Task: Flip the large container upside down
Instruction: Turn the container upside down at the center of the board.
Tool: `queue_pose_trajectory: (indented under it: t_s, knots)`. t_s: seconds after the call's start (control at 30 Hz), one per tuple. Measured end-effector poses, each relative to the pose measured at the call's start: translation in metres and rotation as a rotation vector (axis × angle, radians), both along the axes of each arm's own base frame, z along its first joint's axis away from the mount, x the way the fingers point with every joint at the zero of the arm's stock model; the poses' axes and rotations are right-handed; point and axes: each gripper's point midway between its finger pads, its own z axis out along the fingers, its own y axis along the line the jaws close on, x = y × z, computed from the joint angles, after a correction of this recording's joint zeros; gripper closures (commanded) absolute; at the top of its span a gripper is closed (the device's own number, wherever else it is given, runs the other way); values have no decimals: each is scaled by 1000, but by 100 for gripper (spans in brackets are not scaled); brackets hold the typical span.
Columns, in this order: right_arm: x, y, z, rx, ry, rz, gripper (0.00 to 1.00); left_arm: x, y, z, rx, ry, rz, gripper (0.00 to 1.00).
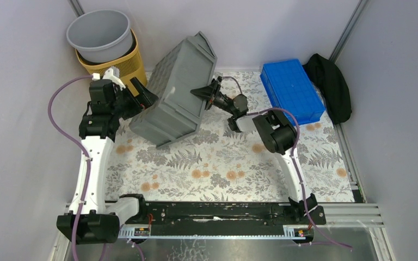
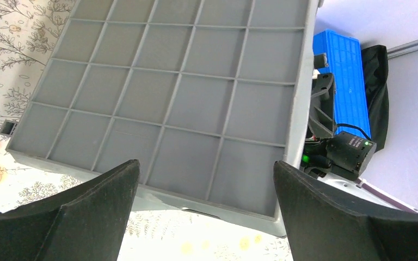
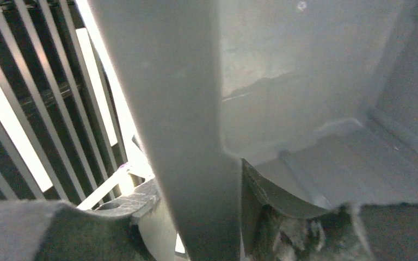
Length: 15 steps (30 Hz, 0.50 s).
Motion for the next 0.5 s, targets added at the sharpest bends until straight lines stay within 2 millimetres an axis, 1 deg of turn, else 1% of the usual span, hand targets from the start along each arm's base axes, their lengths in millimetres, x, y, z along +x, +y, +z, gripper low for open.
queue_pose_trajectory:
  t_s: [0.23,0.33,0.5]
  knots:
    - [-3,-17,-15,-53,26,-5,44,-2,-4,-9,-12,20,-19,1]
    - [-5,-23,-24,-80,33,-7,43,-2,-4,-11,-15,25,-23,1]
    - [-8,-24,-27,-115,32,-9,43,-3,-7,-11,-22,26,-34,1]
